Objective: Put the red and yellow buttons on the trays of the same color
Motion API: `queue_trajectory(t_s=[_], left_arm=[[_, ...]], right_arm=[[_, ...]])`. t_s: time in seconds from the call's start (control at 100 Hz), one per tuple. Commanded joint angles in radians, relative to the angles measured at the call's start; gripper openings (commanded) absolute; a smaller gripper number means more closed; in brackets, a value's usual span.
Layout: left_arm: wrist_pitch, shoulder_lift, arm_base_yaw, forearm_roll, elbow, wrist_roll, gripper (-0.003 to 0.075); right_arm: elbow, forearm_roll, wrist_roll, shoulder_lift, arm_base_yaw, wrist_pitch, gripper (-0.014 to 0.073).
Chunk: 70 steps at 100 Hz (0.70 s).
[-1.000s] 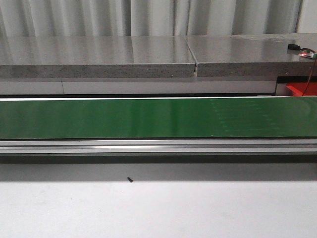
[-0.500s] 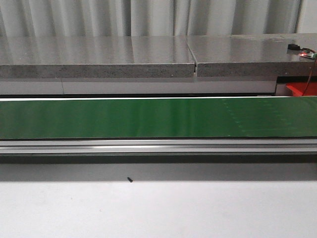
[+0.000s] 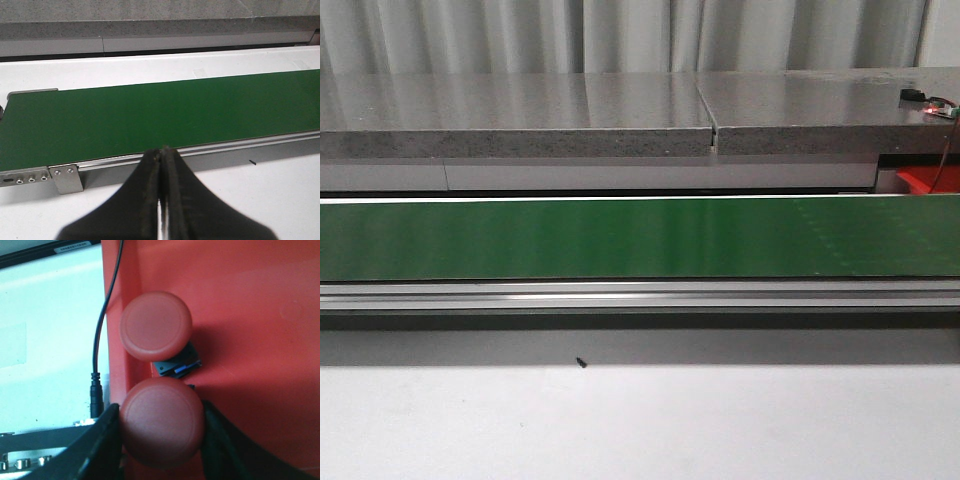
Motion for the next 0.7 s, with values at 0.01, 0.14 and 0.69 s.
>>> queue_trajectory(t_s=[0.01, 0.14, 0.69], left_arm=[[-0.071, 0.008, -0.009, -0.017, -0.025, -0.007, -0.0019], [-0.071, 0.008, -0.009, -0.017, -0.025, -0.007, -0.0019], [-0.071, 0.008, -0.009, -0.017, -0.025, -0.007, -0.0019]], right_arm=[[-0.032, 0.022, -0.004, -0.045, 0.003, 0.008, 0.0325], [-0.032, 0.022, -0.004, -0.045, 0.003, 0.004, 0.0503], [0.004, 0.023, -0.004, -0.106, 0.005, 0.043, 0.0445]])
